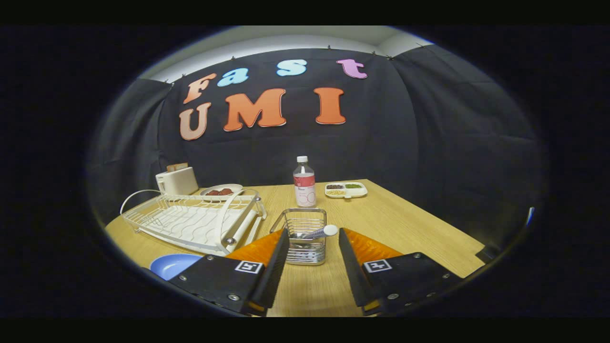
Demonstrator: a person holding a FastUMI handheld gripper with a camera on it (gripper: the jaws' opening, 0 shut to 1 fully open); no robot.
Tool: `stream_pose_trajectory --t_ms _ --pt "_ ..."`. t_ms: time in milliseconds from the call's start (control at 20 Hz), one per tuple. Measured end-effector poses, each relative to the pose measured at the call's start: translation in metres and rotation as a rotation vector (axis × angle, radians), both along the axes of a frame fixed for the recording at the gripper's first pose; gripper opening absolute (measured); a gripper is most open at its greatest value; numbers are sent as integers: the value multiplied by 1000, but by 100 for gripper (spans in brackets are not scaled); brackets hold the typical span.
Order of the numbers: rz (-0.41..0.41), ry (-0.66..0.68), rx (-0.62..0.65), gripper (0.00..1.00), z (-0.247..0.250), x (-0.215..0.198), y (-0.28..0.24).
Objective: Take the plate from the dish rack, then take the spoon from the basket and place it into the plate.
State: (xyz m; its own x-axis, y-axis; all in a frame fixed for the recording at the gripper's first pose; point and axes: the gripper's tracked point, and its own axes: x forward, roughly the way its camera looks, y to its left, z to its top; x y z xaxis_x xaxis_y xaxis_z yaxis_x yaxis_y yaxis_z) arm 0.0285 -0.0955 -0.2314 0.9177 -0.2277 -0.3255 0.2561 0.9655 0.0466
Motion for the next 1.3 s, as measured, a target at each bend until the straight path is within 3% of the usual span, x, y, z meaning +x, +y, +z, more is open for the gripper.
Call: stream_pose_trajectory --t_ms 100,400,900,1300 --pt "-21 -37 21 46 1 4 -3" --pt "-34 -87 154 12 7 13 0" --pt "6 -124 49 11 68 1 5" --pt "121 -144 15 11 109 -33 39"
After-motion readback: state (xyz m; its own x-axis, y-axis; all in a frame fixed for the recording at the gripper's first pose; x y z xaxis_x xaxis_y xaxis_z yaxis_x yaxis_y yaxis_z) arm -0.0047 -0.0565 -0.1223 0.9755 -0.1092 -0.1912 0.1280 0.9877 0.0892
